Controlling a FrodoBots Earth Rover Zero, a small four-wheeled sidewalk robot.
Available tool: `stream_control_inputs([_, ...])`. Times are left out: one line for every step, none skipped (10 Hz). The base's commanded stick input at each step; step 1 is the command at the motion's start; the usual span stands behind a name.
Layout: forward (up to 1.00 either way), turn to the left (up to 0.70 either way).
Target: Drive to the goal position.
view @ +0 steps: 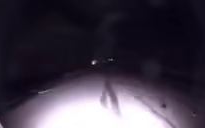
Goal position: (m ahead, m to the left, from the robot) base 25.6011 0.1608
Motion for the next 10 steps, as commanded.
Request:
stream_control_inputs([1.00,0.00])
stream_control_inputs([1.00,0.00])
stream_control_inputs([1.00,0.00])
stream_control_inputs([1.00,0.00])
stream_control_inputs([1.00,0.00])
stream_control_inputs([1.00,0.00])
stream_control_inputs([1.00,0.00])
stream_control_inputs([1.00,0.00])
stream_control_inputs([1.00,0.00])
stream_control_inputs([1.00,0.00])
